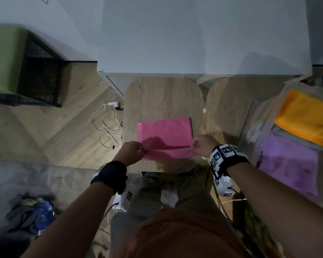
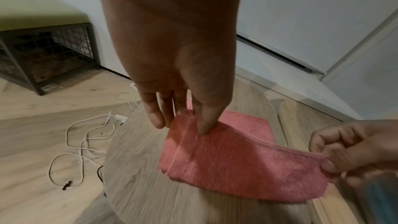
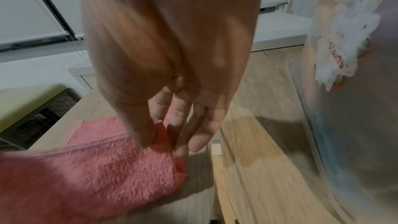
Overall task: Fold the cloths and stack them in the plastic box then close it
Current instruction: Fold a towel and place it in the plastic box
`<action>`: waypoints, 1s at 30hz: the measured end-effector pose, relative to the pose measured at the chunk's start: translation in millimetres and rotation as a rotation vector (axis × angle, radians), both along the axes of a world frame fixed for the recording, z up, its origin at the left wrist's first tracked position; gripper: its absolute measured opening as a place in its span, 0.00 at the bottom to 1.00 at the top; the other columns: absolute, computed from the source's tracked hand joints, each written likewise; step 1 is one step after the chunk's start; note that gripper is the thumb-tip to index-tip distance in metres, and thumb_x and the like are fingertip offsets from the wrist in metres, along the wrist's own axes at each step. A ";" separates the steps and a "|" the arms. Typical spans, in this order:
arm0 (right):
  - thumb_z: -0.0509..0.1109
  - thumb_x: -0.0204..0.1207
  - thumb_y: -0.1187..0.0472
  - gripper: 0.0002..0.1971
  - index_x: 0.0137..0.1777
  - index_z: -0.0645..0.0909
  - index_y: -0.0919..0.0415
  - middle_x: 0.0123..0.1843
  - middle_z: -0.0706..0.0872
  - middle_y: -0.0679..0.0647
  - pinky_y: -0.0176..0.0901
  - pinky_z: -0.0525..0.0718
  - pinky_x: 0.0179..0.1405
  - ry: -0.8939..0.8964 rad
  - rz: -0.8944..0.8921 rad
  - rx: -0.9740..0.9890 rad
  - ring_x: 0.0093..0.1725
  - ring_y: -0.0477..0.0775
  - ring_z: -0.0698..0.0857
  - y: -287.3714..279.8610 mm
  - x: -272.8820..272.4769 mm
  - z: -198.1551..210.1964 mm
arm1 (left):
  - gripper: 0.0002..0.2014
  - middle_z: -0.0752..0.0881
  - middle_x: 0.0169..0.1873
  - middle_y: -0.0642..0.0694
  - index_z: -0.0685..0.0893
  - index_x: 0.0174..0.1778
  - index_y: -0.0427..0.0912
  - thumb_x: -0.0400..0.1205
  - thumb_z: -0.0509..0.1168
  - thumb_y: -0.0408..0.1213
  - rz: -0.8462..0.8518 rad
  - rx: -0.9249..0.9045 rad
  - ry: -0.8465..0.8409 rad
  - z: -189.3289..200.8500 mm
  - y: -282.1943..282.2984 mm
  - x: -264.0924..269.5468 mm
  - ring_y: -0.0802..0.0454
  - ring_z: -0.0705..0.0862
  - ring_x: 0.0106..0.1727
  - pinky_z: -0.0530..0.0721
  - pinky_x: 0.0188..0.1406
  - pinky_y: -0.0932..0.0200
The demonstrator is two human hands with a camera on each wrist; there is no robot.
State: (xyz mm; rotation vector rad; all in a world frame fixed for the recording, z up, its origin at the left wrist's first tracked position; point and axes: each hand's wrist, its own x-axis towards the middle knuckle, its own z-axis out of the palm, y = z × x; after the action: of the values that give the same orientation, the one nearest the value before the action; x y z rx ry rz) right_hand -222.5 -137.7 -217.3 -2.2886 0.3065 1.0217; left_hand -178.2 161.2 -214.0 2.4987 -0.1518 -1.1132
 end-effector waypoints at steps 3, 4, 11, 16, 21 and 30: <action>0.68 0.75 0.69 0.05 0.49 0.84 0.64 0.47 0.88 0.54 0.49 0.86 0.49 -0.053 -0.090 -0.002 0.48 0.56 0.87 -2.0 14.5 -0.5 | 0.10 0.91 0.47 0.42 0.91 0.50 0.44 0.78 0.66 0.36 0.071 0.003 -0.036 -7.0 -6.2 14.9 0.44 0.87 0.50 0.83 0.51 0.56; 0.67 0.77 0.69 0.05 0.50 0.84 0.65 0.47 0.87 0.54 0.48 0.87 0.47 -0.077 -0.134 -0.001 0.48 0.55 0.87 -1.2 20.3 -0.8 | 0.10 0.91 0.48 0.41 0.91 0.51 0.43 0.79 0.65 0.36 0.086 0.009 -0.048 -8.8 -9.4 21.1 0.43 0.87 0.50 0.82 0.50 0.56; 0.68 0.79 0.68 0.04 0.51 0.81 0.62 0.49 0.87 0.53 0.40 0.80 0.49 -0.213 -0.297 0.003 0.50 0.53 0.86 2.3 58.0 -12.0 | 0.12 0.90 0.51 0.35 0.88 0.56 0.40 0.80 0.63 0.34 0.211 -0.003 -0.151 -30.2 -27.1 56.5 0.37 0.86 0.54 0.80 0.52 0.53; 0.71 0.75 0.70 0.26 0.72 0.74 0.54 0.70 0.77 0.54 0.37 0.76 0.60 -0.202 -0.350 -0.012 0.65 0.54 0.81 5.2 67.7 -30.1 | 0.19 0.81 0.57 0.29 0.77 0.64 0.29 0.82 0.64 0.38 0.345 0.076 -0.188 -49.1 -35.5 65.5 0.33 0.79 0.59 0.78 0.55 0.47; 0.77 0.70 0.66 0.32 0.72 0.67 0.53 0.69 0.73 0.58 0.49 0.85 0.58 -0.050 -0.316 -0.098 0.63 0.61 0.80 16.6 68.4 -45.9 | 0.31 0.72 0.64 0.28 0.70 0.69 0.25 0.81 0.65 0.49 0.457 0.250 0.057 -64.2 -44.1 60.4 0.29 0.74 0.65 0.76 0.65 0.42; 0.73 0.71 0.70 0.38 0.78 0.61 0.49 0.72 0.72 0.58 0.37 0.75 0.57 -0.074 -0.425 -0.059 0.66 0.61 0.78 20.6 55.3 -45.8 | 0.20 0.81 0.47 0.38 0.76 0.54 0.32 0.80 0.63 0.48 0.498 0.056 -0.034 -56.3 -56.4 47.9 0.40 0.80 0.48 0.76 0.46 0.51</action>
State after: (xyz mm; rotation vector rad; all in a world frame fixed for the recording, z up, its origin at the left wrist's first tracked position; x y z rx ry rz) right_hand -167.3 -117.1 -263.1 -2.1742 0.7613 0.7159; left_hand -130.3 104.8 -270.3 2.4069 0.4739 -0.8720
